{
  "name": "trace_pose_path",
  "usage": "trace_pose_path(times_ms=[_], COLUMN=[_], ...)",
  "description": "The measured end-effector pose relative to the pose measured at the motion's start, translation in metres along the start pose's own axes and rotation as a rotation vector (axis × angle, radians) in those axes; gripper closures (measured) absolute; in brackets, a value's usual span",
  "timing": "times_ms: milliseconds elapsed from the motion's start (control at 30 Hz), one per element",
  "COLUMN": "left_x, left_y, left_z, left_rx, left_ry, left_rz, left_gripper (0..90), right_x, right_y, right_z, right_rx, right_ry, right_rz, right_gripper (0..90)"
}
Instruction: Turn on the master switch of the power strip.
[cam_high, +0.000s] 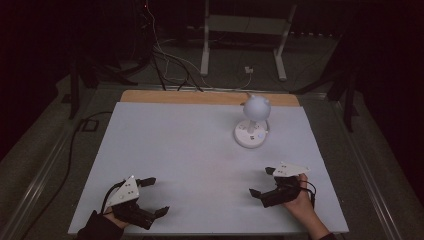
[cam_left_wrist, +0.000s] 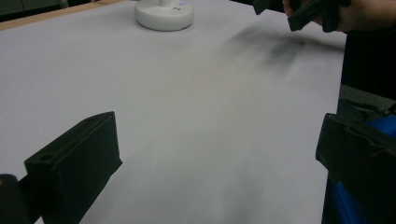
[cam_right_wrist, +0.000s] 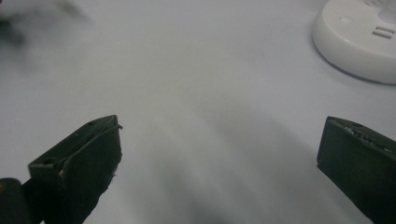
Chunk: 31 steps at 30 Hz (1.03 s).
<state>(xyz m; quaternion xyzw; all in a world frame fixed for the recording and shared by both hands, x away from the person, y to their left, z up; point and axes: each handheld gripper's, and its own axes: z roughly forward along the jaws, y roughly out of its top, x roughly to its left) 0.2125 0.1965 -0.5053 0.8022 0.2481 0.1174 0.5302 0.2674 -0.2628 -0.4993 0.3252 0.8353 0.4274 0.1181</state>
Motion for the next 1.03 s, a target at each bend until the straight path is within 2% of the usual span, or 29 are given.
trace_pose_path(times_ms=[133,300,500,667,1033], left_x=[0.0,0.0,-0.001,-0.001,-0.001], left_y=[0.0,0.0,0.0,0.0,0.0], left_z=[0.0,0.0,0.0,0.0,0.0], left_rx=[-0.002,-0.001,0.0,0.004,0.007], left_ry=[0.001,0.001,0.001,0.0,0.002], left_rz=[0.0,0.0,0.001,0.003,0.005], left_gripper=[0.3,0.3,0.3,0.3,0.3], right_x=[0.003,0.004,0.006,0.004,0.004], right_y=[-0.01,-0.022,-0.032,-0.037,-0.037], right_z=[-0.004,-0.005,-0.013,-0.016,-0.013], right_rx=[0.009,0.065,0.057,0.073,0.058], right_ry=[0.008,0.041,0.015,-0.013,-0.021], right_rz=[-0.009,-0.013,-0.03,-0.061,-0.09], right_gripper=[0.0,0.0,0.0,0.0,0.0])
